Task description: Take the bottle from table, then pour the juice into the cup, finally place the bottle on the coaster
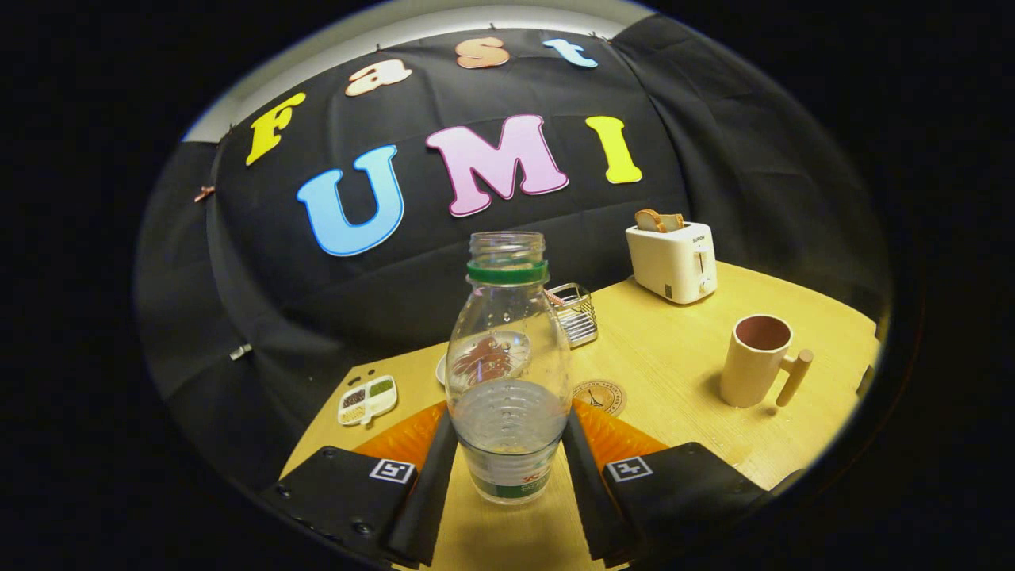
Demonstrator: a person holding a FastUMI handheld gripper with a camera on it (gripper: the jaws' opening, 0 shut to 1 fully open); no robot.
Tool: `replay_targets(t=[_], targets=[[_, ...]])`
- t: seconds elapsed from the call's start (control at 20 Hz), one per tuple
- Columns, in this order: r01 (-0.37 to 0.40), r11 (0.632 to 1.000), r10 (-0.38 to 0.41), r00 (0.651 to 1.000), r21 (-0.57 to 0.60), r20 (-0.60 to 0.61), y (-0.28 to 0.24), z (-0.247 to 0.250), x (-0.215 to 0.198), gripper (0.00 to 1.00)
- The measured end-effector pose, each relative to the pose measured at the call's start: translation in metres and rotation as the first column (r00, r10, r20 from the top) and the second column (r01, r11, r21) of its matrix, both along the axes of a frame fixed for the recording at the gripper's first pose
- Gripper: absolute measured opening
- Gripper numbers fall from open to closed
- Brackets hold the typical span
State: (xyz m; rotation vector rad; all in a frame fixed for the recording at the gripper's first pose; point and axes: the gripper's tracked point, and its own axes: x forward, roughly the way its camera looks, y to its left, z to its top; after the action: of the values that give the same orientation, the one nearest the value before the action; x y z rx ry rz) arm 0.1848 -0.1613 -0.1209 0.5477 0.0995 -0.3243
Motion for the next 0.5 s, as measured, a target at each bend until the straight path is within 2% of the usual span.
replay_targets(t=[0.25,0.5], targets=[[-0.033,0.982,0.02,0.997,0.187,0.071,-0.03,0.007,-0.007,0.72],[-0.062,0.929,0.03,0.995,0.365,0.093,-0.064,-0.009,-0.011,0.72]])
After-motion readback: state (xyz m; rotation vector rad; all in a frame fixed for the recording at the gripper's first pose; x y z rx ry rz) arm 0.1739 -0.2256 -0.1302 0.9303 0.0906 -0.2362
